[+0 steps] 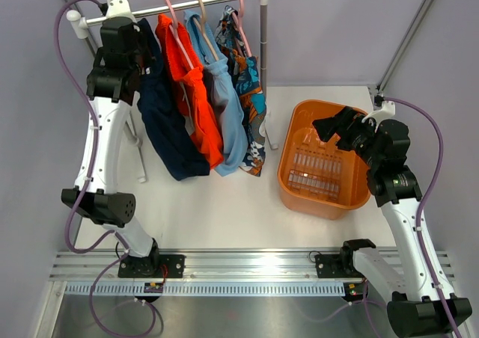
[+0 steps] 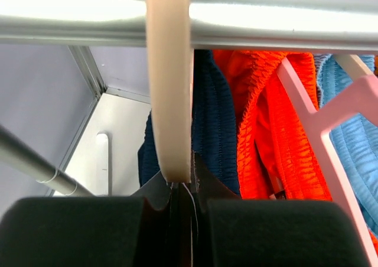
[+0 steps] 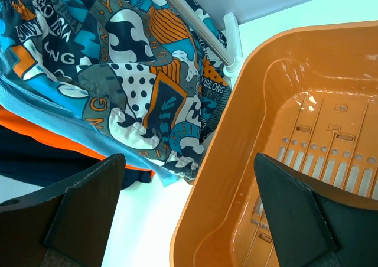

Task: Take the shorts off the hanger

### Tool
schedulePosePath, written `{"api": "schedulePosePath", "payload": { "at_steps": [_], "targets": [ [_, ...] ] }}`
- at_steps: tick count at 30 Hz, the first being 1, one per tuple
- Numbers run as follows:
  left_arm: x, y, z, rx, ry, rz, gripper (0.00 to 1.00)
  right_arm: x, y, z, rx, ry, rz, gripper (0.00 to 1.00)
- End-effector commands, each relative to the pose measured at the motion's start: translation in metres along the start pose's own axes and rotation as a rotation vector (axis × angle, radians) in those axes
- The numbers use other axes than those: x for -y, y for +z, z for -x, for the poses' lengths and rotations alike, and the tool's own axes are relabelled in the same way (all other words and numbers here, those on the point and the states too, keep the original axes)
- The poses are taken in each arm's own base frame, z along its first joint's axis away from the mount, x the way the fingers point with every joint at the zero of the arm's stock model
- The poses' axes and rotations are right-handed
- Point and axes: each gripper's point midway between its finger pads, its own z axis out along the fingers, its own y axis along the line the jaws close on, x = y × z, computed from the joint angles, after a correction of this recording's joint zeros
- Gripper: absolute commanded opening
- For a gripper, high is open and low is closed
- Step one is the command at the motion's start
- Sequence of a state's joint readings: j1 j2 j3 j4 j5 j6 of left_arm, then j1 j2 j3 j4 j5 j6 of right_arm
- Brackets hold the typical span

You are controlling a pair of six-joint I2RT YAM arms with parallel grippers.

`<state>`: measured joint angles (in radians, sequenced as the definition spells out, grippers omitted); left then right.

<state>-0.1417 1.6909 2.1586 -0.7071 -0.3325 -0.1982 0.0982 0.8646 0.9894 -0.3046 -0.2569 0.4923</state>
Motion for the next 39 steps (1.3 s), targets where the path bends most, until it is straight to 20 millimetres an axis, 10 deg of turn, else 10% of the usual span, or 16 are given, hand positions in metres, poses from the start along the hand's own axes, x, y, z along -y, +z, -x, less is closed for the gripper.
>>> {"api": "schedulePosePath", "payload": {
  "at_steps": [1, 12, 20, 29, 39],
  "targets": [
    [0.0, -0.048, 0.067, 0.201, -0.046, -0.057, 0.0, -0.015, -0.004, 0.015, 0.035, -0.035, 0.051, 1.0],
    [-0.001, -0.075, 0.054, 0.192, -0.034, -0.1, 0.0, -0.017, 0.001, 0.01, 0.012, -0.032, 0.078, 0.99],
    [0.004, -0.094, 0.005, 0.076, -0.014, -0.165, 0.0, -0.017, 0.004, 0.001, -0.016, -0.03, 0.101, 1.0],
    [0.028, -0.17, -0.07, -0.093, 0.135, -0.303, 0.0, -0.032, 0.002, -0.014, -0.115, -0.031, 0.18, 0.99],
    [0.045, -0.263, -0.135, -0.255, 0.154, -0.662, 0.0, -0.105, -0.007, -0.054, -0.241, -0.116, 0.276, 0.99]
  ]
}}
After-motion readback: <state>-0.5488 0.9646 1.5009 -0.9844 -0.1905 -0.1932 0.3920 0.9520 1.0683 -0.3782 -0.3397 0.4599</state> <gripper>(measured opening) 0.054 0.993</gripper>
